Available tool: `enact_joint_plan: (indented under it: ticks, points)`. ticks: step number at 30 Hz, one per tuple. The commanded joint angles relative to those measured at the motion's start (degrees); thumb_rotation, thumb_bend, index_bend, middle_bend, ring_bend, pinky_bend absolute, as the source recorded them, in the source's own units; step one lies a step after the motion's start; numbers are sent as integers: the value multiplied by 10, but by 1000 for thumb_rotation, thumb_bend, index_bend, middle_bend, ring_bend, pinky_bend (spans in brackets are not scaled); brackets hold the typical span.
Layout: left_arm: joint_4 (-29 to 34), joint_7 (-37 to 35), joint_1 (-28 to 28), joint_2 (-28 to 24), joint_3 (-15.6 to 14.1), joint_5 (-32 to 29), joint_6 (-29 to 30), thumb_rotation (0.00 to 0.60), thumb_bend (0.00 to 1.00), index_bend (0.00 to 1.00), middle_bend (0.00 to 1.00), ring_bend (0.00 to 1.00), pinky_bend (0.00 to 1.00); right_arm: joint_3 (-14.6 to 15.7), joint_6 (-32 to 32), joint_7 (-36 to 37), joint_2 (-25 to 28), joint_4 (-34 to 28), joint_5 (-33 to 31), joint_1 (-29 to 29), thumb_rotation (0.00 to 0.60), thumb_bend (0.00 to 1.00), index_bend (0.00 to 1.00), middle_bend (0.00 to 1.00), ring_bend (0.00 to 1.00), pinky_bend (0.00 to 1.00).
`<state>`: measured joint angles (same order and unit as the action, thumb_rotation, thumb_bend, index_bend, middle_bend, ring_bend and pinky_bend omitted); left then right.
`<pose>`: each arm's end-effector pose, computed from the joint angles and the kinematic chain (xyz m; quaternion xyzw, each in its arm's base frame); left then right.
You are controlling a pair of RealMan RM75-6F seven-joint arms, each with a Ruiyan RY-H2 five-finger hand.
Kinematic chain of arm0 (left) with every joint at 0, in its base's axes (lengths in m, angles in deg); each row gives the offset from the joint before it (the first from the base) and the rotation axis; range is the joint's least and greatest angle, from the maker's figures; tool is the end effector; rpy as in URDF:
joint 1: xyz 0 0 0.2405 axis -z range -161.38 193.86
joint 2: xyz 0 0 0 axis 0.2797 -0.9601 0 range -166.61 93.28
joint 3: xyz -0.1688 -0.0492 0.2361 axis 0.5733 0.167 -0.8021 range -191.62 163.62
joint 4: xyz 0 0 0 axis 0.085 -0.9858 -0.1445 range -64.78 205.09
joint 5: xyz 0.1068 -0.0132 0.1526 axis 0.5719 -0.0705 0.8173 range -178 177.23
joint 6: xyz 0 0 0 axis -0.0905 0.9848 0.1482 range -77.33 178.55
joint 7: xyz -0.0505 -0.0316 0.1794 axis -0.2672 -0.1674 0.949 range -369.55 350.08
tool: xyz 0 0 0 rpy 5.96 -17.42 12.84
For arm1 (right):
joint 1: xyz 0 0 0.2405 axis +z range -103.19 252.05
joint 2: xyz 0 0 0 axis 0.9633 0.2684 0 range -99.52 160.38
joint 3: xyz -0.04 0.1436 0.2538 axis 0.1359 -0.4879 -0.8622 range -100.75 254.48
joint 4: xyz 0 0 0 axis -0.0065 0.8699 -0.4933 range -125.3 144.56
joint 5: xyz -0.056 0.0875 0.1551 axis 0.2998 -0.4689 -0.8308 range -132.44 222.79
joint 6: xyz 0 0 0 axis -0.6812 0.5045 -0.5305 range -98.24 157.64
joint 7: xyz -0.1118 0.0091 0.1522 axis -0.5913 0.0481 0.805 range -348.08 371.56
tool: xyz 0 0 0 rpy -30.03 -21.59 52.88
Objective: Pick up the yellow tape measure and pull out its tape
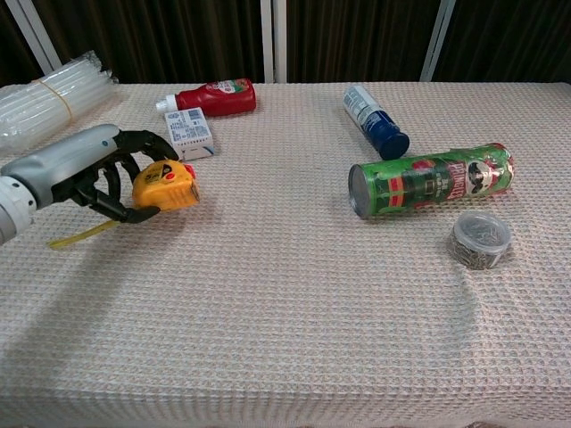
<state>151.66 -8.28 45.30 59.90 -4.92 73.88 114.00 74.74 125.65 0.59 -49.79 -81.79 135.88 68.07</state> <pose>-0.2085 0.3468 -0.0341 -0.6314 -0.5011 -0.4589 0.3738 -0.3304 -0.1585 0.1319 0.5218 -0.3991 0.4105 0.6325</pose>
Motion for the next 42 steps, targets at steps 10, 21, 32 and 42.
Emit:
enact_joint_plan:
  ticks: [10, 21, 32, 42]
  points:
    - [78, -35, 13, 71, 51, 14, 64, 600, 340, 536, 538, 495, 578, -40, -44, -64, -43, -111, 61, 78, 600, 170, 0, 0, 0, 0]
    - [89, -26, 43, 126, 79, -9, 57, 600, 341, 541, 546, 499, 578, -128, -152, -152, -190, -125, 7, 206, 600, 174, 151, 12, 0, 0]
    - [87, -15, 57, 144, 88, -25, 54, 600, 349, 543, 547, 499, 578, -149, -164, -129, -278, -52, -23, 265, 600, 173, 179, 20, 0, 0]
    - [94, -1, 57, 147, 89, -36, 61, 600, 373, 548, 551, 501, 580, -150, -158, -123, -295, -32, -29, 288, 600, 174, 179, 22, 0, 0]
